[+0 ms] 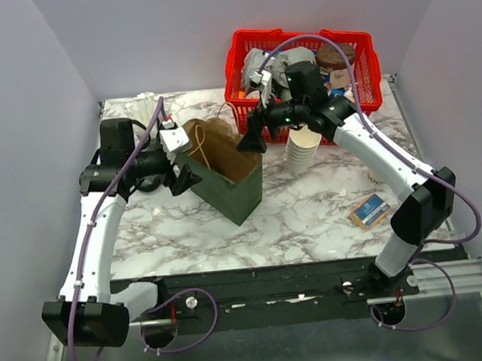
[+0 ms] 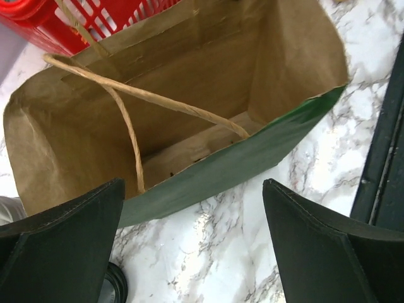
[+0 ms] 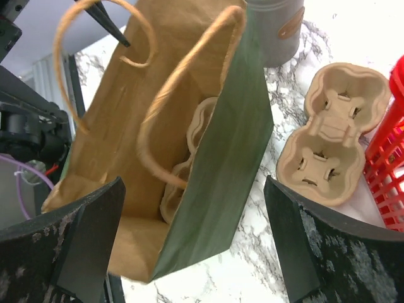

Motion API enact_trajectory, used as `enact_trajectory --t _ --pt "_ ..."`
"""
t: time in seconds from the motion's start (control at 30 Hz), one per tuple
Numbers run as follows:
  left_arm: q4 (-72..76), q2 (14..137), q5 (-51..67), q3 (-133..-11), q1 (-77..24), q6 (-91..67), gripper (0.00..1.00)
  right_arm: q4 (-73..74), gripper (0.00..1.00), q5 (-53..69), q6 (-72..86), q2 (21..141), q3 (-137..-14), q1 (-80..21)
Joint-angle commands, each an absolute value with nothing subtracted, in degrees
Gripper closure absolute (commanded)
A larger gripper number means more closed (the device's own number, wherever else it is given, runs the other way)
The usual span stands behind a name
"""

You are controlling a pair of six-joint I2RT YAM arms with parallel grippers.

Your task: Pack the takeout coffee

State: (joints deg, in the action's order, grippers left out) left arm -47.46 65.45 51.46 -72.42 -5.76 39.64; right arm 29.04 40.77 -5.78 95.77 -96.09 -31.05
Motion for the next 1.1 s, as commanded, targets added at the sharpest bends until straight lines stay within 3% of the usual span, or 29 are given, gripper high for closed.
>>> enact_trajectory --t 0.0,0.1,0.2,0.3,0.33,0.77,0.93,1.07 --pt "-38.15 63.72 49.74 -71.02 -6.24 40.25 0.03 31.11 0.02 35.0 -8.17 98.61 -98.52 -32.52" --pt "-38.41 64.42 50.36 -71.63 -6.33 40.26 0.04 32.6 0.12 33.32 -8.79 99.58 -99.4 -32.87" --pt "-37.97 63.99 50.8 -71.98 -6.33 39.82 0.04 33.66 0.32 33.66 -10.36 99.84 -99.67 -32.87" --pt "-37.53 62.58 50.36 -72.77 -6.33 37.97 0.03 34.19 0.72 34.98 -10.9 99.67 -99.41 -32.87" --pt "-37.18 61.97 50.01 -72.86 -6.33 37.36 0.03 34.02 0.99 34.89 -10.64 99.23 -99.23 -32.87" --pt "-16.81 48.0 30.25 -73.21 -5.36 14.97 0.02 44.64 0.99 47.72 -10.02 95.63 -111.78 -32.87" --pt "-8.35 47.37 19.1 -74.44 -5.01 9.85 0.01 49.83 0.99 50.62 -8.0 96.06 -117.77 -32.87" --pt "-8.26 48.43 18.89 -76.38 -3.08 8.52 0.02 54.92 0.99 51.94 -7.03 97.29 -123.56 -32.87"
